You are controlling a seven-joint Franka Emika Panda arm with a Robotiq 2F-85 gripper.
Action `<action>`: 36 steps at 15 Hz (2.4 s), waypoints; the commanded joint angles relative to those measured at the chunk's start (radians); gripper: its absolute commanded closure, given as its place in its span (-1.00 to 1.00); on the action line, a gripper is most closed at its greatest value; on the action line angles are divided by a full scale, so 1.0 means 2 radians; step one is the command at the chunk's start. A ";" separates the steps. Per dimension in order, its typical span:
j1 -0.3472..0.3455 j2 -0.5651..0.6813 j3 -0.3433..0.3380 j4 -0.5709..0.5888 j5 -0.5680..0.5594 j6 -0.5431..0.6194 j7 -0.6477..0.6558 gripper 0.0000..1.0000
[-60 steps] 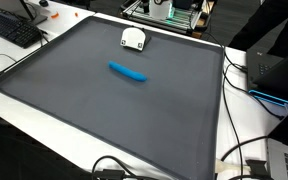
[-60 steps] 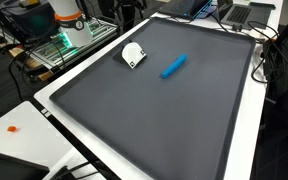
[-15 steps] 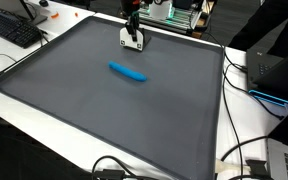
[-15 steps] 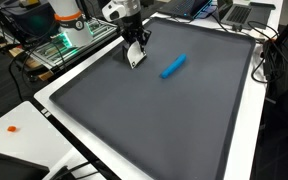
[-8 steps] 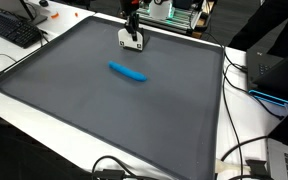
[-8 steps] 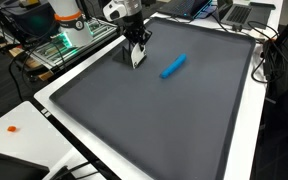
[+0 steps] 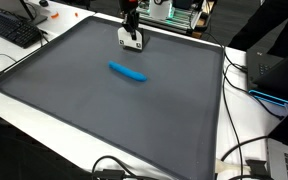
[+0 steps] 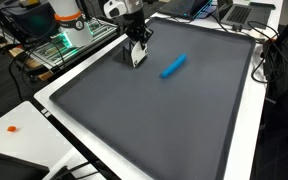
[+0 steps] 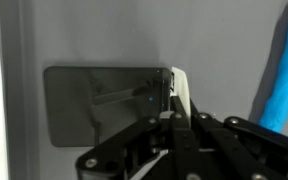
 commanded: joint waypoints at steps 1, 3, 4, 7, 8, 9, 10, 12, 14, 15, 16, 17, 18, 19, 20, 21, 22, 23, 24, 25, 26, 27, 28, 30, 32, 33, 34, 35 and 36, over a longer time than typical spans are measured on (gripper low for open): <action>0.006 -0.039 -0.006 0.006 -0.009 -0.058 0.019 0.98; 0.007 -0.059 -0.005 0.018 -0.016 -0.102 0.004 0.98; 0.009 -0.069 -0.004 0.027 -0.013 -0.125 -0.004 0.98; 0.016 -0.084 -0.001 0.057 -0.016 -0.180 -0.031 0.98; 0.020 -0.085 0.000 0.071 -0.015 -0.198 -0.048 0.98; 0.022 -0.085 0.002 0.082 -0.018 -0.211 -0.061 0.98; 0.023 -0.082 0.005 0.097 -0.029 -0.234 -0.066 0.98; 0.026 -0.072 0.009 0.126 -0.050 -0.269 -0.091 0.98; 0.030 -0.062 0.014 0.149 -0.071 -0.288 -0.121 0.98; 0.032 -0.056 0.015 0.160 -0.078 -0.297 -0.141 0.98; 0.032 -0.049 0.018 0.171 -0.094 -0.303 -0.152 0.98; 0.034 -0.043 0.019 0.182 -0.102 -0.310 -0.171 0.98; 0.036 -0.036 0.020 0.193 -0.111 -0.316 -0.190 0.98; 0.038 -0.028 0.020 0.203 -0.114 -0.320 -0.213 0.98; 0.039 -0.019 0.021 0.214 -0.120 -0.324 -0.233 0.98; 0.041 -0.011 0.021 0.223 -0.123 -0.329 -0.255 0.98; 0.043 -0.002 0.021 0.233 -0.127 -0.334 -0.277 0.98; 0.044 0.006 0.022 0.242 -0.131 -0.340 -0.300 0.98; 0.046 0.015 0.022 0.251 -0.135 -0.344 -0.322 0.98; 0.047 0.024 0.022 0.259 -0.139 -0.349 -0.343 0.98; 0.050 0.034 0.023 0.267 -0.144 -0.352 -0.365 0.98; 0.051 0.041 0.023 0.275 -0.149 -0.355 -0.387 0.98; 0.054 0.050 0.023 0.283 -0.156 -0.354 -0.408 0.98; 0.058 0.066 0.024 0.298 -0.172 -0.354 -0.446 0.98; 0.064 0.082 0.027 0.314 -0.191 -0.355 -0.482 0.98; 0.066 0.088 0.028 0.320 -0.200 -0.354 -0.500 0.98; 0.068 0.095 0.028 0.326 -0.205 -0.353 -0.512 0.98; 0.070 0.101 0.028 0.331 -0.210 -0.353 -0.519 0.98; 0.068 0.085 0.026 0.313 -0.193 -0.340 -0.500 0.98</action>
